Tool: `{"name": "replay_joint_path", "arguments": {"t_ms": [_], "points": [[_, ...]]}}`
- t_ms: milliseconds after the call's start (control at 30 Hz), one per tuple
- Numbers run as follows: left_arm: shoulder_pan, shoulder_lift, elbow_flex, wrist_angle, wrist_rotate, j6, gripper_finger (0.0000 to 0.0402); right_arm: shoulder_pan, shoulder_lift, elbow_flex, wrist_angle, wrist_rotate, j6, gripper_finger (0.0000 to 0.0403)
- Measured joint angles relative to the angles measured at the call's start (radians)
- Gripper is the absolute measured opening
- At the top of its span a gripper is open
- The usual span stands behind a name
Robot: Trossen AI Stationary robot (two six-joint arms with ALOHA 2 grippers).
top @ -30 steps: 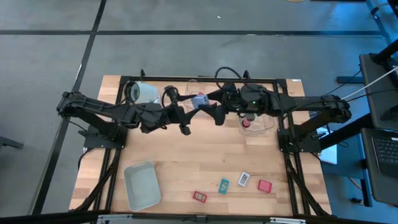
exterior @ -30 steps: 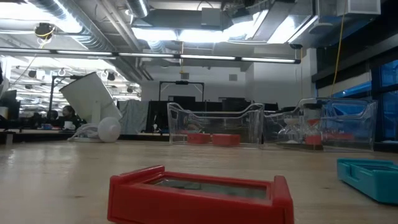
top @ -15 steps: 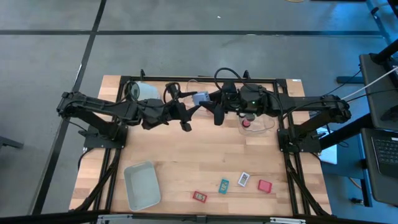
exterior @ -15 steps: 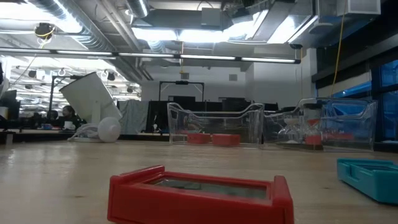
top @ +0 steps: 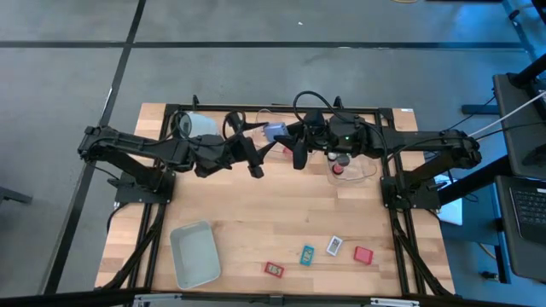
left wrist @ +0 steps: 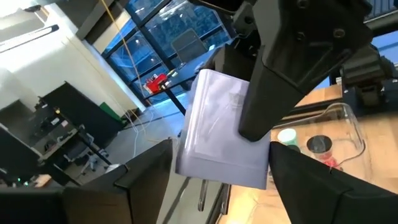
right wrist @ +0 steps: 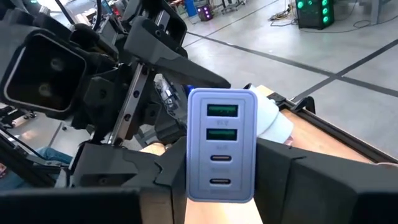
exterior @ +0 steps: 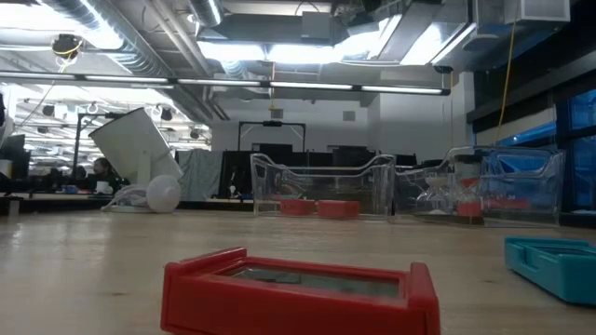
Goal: Pick & Place Office items
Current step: Put the blue charger adapter into the left transparent bin
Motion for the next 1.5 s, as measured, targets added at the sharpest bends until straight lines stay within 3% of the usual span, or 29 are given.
{"name": "replay_joint_path", "arguments": {"t_ms": [167, 400, 533, 633, 1067, 1500], "points": [[0.0, -0.001, 0.0, 0.003, -0.052, -0.065, 0.029, -0.026, 0.0, 0.0, -0.037, -0.002, -0.002, 0.0123], [-0.043, -0.038, 0.001, -0.002, -0.456, -0.062, 0.0305, -0.109, 0.009, 0.0, -0.325, -0.012, -0.027, 0.0123], [-0.08, -0.064, 0.001, -0.013, -0.606, -0.063, 0.0303, -0.171, 0.04, -0.001, -0.479, -0.012, -0.099, 0.0123], [-0.11, -0.076, 0.001, -0.055, -0.622, -0.063, 0.0302, -0.218, 0.098, -0.001, -0.561, 0.002, -0.103, 0.0123], [-0.153, -0.081, 0.001, -0.244, -0.612, -0.196, 0.0301, -0.392, 0.388, -0.001, -0.531, 0.006, -0.174, 0.0123], [-0.153, -0.081, 0.001, -0.282, -0.61, -0.217, 0.0301, -0.434, 0.435, -0.001, -0.53, -0.043, -0.24, 0.0123]]}}
